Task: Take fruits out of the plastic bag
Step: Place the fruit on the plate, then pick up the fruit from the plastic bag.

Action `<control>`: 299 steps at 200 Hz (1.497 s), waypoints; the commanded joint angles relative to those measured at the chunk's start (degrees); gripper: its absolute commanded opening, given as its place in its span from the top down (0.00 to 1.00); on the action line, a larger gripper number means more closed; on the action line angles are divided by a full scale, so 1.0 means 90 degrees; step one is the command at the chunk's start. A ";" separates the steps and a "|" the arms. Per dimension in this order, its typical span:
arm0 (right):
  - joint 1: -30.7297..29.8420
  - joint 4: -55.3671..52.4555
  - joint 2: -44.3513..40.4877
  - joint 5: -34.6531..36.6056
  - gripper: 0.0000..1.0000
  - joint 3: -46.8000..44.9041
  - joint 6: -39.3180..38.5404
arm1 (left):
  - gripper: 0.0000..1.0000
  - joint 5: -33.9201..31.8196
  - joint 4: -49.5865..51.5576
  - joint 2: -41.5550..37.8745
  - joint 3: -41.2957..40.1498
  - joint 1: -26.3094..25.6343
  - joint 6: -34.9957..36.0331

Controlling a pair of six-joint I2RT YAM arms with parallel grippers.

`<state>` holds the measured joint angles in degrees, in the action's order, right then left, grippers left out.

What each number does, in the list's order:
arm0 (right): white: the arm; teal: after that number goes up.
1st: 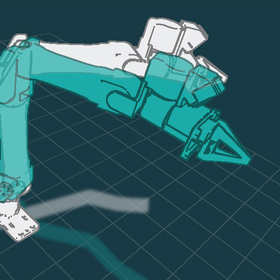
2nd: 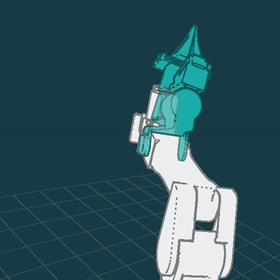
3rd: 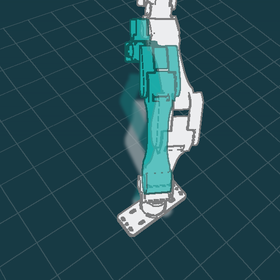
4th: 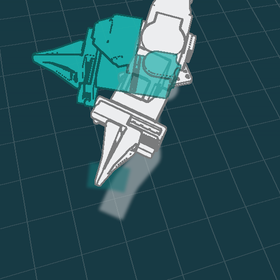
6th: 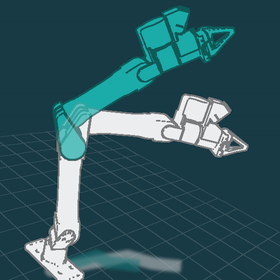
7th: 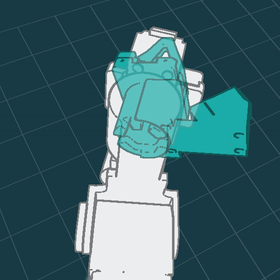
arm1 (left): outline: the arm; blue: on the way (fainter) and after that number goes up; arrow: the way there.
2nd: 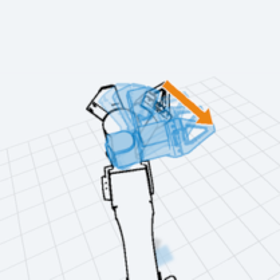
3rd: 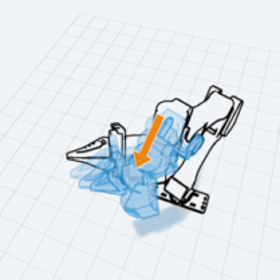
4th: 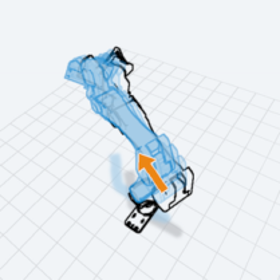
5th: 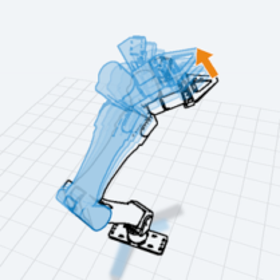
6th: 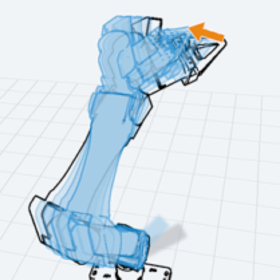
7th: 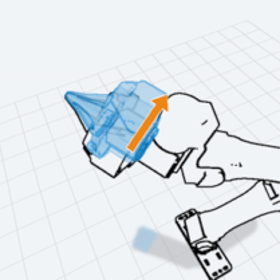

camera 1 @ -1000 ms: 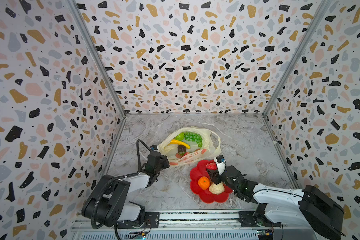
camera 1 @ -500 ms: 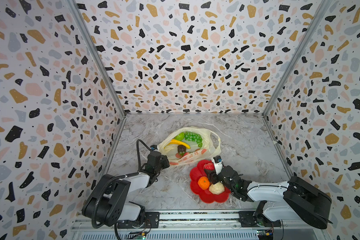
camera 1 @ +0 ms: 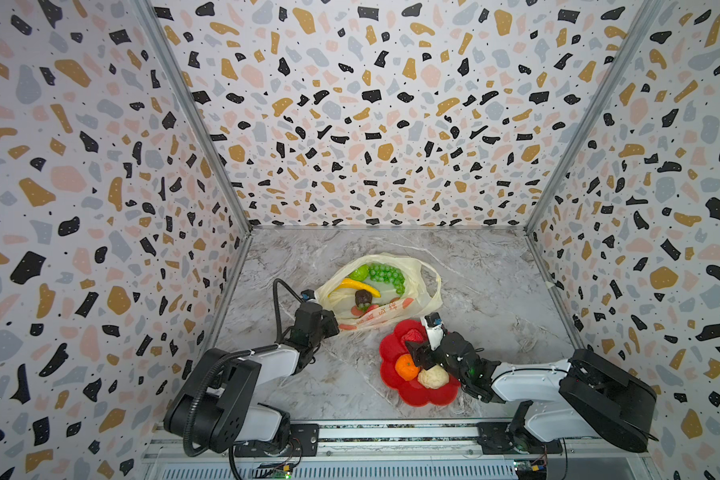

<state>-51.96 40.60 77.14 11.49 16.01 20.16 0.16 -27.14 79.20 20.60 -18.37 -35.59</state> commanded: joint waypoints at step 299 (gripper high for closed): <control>0.0608 -0.3738 0.4314 -0.1154 0.23 0.7444 0.0832 | 1.00 -0.0868 0.0212 -0.1537 -0.0163 -0.0942 0.0558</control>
<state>-46.37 11.14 113.54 0.56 77.84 27.20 -6.74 -24.03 64.42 19.09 -26.55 -31.64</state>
